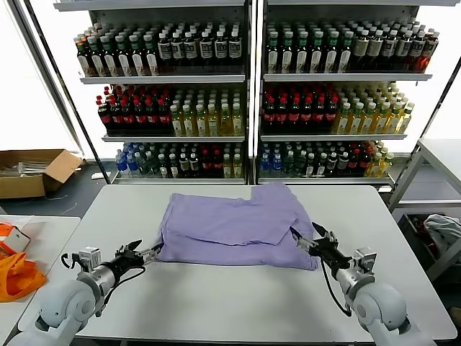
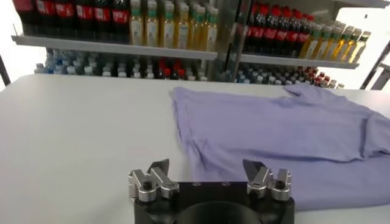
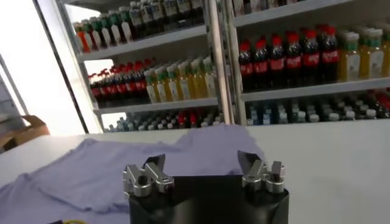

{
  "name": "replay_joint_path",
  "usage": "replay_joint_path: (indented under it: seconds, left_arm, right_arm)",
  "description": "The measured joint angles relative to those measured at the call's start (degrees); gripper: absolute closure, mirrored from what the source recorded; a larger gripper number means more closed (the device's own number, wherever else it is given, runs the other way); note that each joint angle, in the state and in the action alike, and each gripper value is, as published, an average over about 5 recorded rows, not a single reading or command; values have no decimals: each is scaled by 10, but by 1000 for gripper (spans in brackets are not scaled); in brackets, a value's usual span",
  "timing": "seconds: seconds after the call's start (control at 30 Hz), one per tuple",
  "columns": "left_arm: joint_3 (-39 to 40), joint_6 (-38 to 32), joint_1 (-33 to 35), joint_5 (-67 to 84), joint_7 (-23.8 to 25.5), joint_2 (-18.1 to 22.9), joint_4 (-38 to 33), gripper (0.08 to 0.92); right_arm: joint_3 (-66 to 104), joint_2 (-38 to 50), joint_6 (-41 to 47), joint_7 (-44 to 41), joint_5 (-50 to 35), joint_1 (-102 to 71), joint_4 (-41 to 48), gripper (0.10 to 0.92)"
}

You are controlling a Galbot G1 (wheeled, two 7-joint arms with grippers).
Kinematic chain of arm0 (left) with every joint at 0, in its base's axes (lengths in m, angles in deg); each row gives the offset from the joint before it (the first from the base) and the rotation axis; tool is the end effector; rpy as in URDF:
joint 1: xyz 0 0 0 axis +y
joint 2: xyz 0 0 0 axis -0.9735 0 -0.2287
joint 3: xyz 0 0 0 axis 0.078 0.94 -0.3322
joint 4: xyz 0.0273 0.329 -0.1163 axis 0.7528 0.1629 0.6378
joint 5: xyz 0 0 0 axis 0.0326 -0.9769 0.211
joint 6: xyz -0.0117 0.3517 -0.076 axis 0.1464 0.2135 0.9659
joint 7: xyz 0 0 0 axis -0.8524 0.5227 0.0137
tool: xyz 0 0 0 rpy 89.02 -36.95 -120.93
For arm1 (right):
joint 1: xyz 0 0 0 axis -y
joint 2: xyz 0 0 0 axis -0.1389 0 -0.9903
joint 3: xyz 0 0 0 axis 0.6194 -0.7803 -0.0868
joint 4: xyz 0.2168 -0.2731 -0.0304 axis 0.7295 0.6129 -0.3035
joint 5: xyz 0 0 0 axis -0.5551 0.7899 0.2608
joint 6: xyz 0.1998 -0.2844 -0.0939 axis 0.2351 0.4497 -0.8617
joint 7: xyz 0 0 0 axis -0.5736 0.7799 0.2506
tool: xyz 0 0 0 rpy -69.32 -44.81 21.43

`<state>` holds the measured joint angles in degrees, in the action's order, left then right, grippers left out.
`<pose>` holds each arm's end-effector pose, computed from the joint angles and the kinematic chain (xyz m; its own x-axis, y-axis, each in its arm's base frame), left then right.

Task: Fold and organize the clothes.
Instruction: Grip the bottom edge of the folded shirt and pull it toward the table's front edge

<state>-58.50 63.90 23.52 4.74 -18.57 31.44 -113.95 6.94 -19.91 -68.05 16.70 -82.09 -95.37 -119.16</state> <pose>0.3043 0.1487 -0.2741 -0.8023 0.2925 0.5203 0.2378 0.9562 -0.1709 0.2814 -0.0996 -0.2882 -0.8893 -0.3120 0.3342 -0.2735 0.9488 0.1580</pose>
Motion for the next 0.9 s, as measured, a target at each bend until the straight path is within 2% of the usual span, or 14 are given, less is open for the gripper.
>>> replay_joint_path:
  seconds: [0.1,0.3,0.63,0.9]
  left_arm:
    - [2,1,5,1,2,3,5,182]
    - [6,4,10,3,4,13,13,211]
    - [9,-2,13,9,7,27,17,492]
    - [7,-10,16,11,5,31,22,718]
  right_arm:
    - [1,-1,5,2,3,-11,0,228]
    - [0,-5,11,4,7,-26,3,387]
    - [-6,-12,19,9,10,-37,6,681]
    - [-6,-11,21,8,10,-43,6,886]
